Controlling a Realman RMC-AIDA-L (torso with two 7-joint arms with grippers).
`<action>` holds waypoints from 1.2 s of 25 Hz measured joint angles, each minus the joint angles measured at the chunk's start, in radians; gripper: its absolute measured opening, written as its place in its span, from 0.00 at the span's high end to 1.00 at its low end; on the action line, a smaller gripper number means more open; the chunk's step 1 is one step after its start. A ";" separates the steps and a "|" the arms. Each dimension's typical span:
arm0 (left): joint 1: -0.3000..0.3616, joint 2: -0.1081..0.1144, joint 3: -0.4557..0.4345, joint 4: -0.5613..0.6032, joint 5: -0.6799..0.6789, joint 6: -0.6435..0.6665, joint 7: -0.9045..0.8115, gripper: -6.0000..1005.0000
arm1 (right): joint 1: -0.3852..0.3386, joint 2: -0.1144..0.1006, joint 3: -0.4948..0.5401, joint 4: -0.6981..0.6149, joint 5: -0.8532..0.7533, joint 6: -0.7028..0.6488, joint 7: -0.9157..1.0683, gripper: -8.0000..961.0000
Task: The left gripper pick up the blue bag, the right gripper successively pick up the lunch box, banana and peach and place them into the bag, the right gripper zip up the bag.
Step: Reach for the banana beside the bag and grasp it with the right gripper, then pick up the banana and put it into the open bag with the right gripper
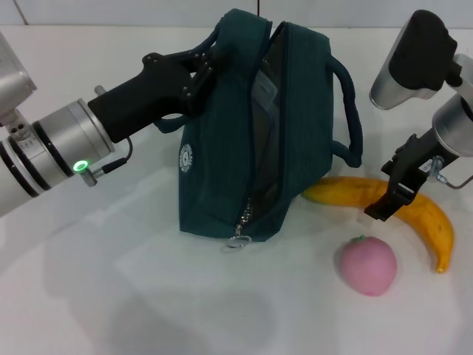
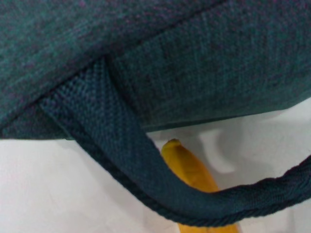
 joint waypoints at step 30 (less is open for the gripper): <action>0.006 -0.002 0.000 -0.007 -0.002 0.012 0.001 0.96 | -0.218 -0.005 0.473 -0.140 0.191 -0.028 -0.122 0.55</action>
